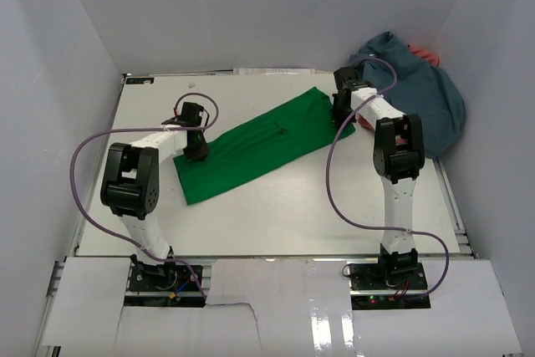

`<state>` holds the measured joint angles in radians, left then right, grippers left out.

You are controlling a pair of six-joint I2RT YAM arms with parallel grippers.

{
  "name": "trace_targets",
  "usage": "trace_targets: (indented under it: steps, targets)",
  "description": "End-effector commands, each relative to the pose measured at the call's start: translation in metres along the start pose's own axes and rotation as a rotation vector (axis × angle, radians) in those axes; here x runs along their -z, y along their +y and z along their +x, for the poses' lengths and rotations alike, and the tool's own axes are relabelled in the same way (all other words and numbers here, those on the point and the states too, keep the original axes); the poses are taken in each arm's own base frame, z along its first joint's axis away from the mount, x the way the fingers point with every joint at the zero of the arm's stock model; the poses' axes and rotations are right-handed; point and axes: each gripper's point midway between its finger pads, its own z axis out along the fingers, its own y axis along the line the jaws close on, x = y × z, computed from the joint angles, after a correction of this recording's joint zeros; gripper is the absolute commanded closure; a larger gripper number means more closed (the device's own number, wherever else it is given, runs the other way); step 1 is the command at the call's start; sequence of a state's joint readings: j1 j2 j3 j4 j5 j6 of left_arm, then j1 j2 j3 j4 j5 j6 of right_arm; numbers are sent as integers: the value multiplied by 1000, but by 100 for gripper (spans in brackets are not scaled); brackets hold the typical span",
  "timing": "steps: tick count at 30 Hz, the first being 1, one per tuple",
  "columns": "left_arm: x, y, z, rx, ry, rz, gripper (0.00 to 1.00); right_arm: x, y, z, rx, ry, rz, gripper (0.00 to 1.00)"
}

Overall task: Fold and stack the t-shirts
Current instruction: Rotate the tshirt 90 degrees

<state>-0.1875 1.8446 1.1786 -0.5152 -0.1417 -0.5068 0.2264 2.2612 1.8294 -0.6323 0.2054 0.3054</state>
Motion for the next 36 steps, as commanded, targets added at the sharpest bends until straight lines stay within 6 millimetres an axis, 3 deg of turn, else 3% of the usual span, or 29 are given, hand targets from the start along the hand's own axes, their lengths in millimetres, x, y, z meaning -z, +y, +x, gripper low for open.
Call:
trace_targets:
  steps: [1,2,11,16,19,20,25,29,36]
  targets:
    - [5,17,71,-21,190,-55,100,-13,9,-8,2,2,-34,92]
    - [7,16,76,-17,195,-51,100,-12,12,-18,-4,-16,-46,92]
    - [23,8,145,-72,288,-2,100,-47,43,-27,-43,8,-183,92]
    - [35,16,187,-73,350,2,100,-53,63,-41,-75,-17,-279,92]
    - [39,23,202,-60,363,-5,100,-54,72,-45,-96,-24,-327,92]
    - [46,19,216,-75,394,23,100,-56,75,-44,-100,-17,-344,92]
    - [64,4,240,-57,452,80,100,-59,87,-51,-147,-22,-424,92]
    - [78,8,269,-34,508,94,100,-58,97,-70,-202,-57,-500,92]
    - [96,11,300,-5,566,116,100,-60,111,-86,-277,-73,-628,92]
